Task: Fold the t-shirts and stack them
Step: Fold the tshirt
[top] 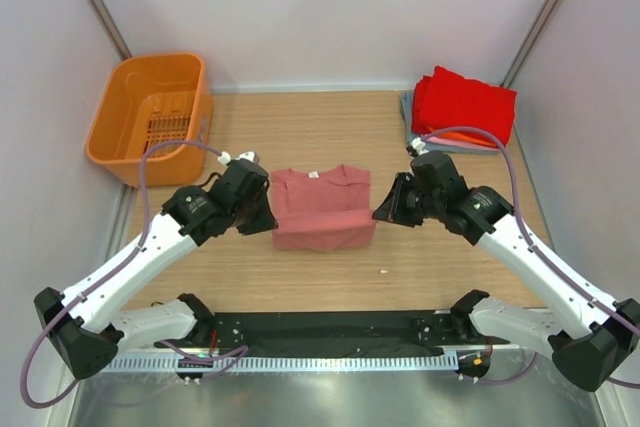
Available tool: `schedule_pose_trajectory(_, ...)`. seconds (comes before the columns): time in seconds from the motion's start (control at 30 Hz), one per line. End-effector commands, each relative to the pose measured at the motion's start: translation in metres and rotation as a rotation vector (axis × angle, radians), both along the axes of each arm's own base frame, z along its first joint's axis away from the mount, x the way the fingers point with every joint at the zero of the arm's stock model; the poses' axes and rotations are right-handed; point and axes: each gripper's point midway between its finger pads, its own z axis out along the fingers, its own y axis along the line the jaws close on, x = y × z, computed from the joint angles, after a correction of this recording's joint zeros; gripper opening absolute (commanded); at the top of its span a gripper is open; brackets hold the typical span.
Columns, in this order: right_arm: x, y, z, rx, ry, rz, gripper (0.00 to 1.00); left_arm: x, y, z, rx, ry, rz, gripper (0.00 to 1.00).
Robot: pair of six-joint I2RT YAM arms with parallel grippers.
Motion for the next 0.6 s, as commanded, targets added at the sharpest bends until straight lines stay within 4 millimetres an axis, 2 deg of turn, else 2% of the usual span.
schedule_pose_trajectory(0.0, 0.01, -0.002, 0.015, -0.004, -0.061, -0.013, 0.01, 0.009, 0.002, 0.017, -0.021, -0.031, -0.028, 0.06)
schedule_pose_trajectory(0.13, 0.026, -0.001, 0.009, -0.015, -0.051, -0.014, 0.01, 0.027, 0.005, 0.012, -0.047, 0.006, -0.021, 0.06)
schedule_pose_trajectory(0.2, 0.045, -0.005, -0.001, -0.028, -0.03, -0.016, 0.01, 0.042, 0.003, 0.008, -0.051, 0.024, -0.04, 0.07)
schedule_pose_trajectory(0.23, 0.058, -0.007, 0.005, -0.018, -0.042, -0.026, 0.01, 0.051, 0.004, 0.007, -0.074, 0.037, -0.038, 0.09)
schedule_pose_trajectory(0.27, 0.069, -0.008, 0.002, -0.018, -0.032, -0.03, 0.01, 0.065, 0.001, 0.005, -0.078, 0.033, -0.044, 0.09)
schedule_pose_trajectory(0.3, 0.091, -0.018, -0.013, -0.045, 0.006, -0.067, 0.01, 0.084, 0.006, 0.011, -0.078, 0.011, -0.033, 0.09)
schedule_pose_trajectory(0.33, 0.117, -0.02, -0.005, -0.06, -0.032, -0.088, 0.02, 0.105, 0.005, -0.013, -0.04, 0.074, -0.024, 0.11)
schedule_pose_trajectory(0.37, 0.137, -0.022, -0.008, -0.074, -0.038, -0.096, 0.05, 0.125, 0.004, -0.021, -0.028, 0.076, -0.024, 0.15)
schedule_pose_trajectory(0.4, 0.166, -0.027, -0.046, -0.116, 0.046, -0.119, 0.13, 0.158, 0.006, -0.005, -0.039, 0.031, -0.018, 0.24)
schedule_pose_trajectory(0.43, 0.206, -0.019, -0.023, -0.105, -0.035, -0.102, 0.29, 0.184, 0.002, -0.05, -0.003, 0.133, -0.032, 0.35)
schedule_pose_trajectory(0.47, 0.229, -0.017, -0.026, -0.113, -0.035, -0.083, 0.74, 0.199, 0.005, -0.059, 0.009, 0.172, -0.019, 0.41)
schedule_pose_trajectory(0.5, 0.251, -0.021, -0.039, -0.165, 0.002, -0.101, 0.92, 0.24, 0.001, -0.039, -0.022, 0.116, -0.017, 0.55)
schedule_pose_trajectory(0.53, 0.277, -0.019, -0.04, -0.203, 0.051, -0.097, 1.0, 0.255, -0.007, -0.079, -0.032, 0.211, -0.043, 0.74)
schedule_pose_trajectory(0.57, 0.286, -0.018, -0.039, -0.211, 0.06, -0.1, 1.0, 0.275, -0.012, -0.056, -0.052, 0.195, -0.045, 0.76)
